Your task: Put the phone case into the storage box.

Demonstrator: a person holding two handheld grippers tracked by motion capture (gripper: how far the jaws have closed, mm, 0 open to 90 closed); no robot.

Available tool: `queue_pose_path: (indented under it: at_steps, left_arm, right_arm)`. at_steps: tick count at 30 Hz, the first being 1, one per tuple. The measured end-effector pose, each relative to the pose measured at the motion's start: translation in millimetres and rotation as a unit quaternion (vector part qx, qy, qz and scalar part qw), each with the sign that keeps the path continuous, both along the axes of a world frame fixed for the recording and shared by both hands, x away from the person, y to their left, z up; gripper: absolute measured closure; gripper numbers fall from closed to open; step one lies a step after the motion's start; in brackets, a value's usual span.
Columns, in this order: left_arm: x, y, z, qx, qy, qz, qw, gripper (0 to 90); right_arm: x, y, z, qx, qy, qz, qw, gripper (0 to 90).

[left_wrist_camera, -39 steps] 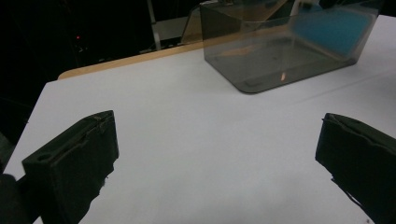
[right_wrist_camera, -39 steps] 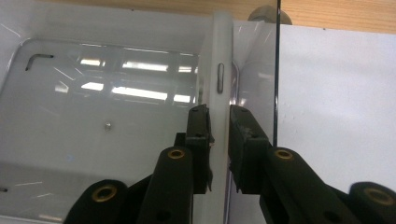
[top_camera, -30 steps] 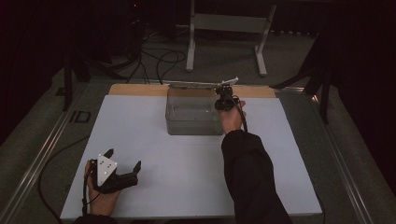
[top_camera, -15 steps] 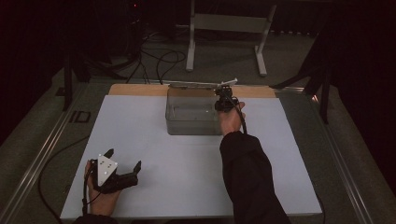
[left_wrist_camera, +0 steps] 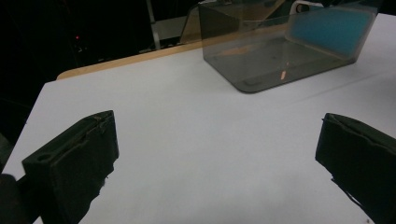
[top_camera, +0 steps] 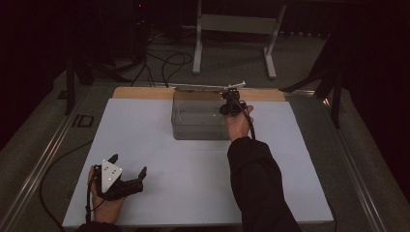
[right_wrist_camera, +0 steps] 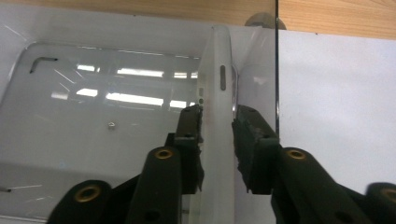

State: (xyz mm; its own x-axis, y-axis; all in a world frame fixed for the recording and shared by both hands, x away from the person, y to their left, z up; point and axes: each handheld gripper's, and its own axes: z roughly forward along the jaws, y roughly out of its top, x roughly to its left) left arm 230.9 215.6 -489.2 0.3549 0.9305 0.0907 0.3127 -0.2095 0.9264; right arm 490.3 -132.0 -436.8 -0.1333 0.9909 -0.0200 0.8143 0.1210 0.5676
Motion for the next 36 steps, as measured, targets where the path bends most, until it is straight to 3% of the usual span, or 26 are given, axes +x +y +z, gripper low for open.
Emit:
queue_pose_path:
  at_steps: [9, 13, 16, 21, 29, 36]
  left_arm:
    - [0.3, -1.3, -0.3, 0.0, 0.0, -0.002, 1.0, 0.1]
    - [0.5, -1.8, -0.5, 0.0, 0.0, -0.002, 1.0, 0.1]
    - [0.4, -1.9, -0.5, 0.0, 0.001, -0.002, 1.0, 0.1]
    - [0.6, -2.0, -0.7, 0.0, 0.001, -0.002, 1.0, 0.1]
    - [0.9, -2.4, -1.1, 0.002, 0.001, -0.003, 1.0, 0.1]
    - [0.7, -2.0, -1.2, 0.001, 0.002, -0.001, 1.0, 0.1]
  right_arm:
    - [-3.0, -3.2, 7.1, 0.007, -0.014, 0.009, 0.9998, 61.6]
    - [-4.9, -5.7, 11.2, 0.023, -0.021, 0.024, 0.9992, 55.1]
    - [-6.3, -5.8, 13.4, 0.019, -0.027, 0.038, 0.9987, 51.0]
    - [-7.0, -8.6, 16.4, 0.036, -0.034, 0.055, 0.9973, 38.3]
    - [-10.3, -12.4, 21.5, 0.033, -0.052, 0.076, 0.9952, 20.2]
    - [-12.8, -18.5, 25.1, 0.032, -0.067, 0.086, 0.9936, 11.3]
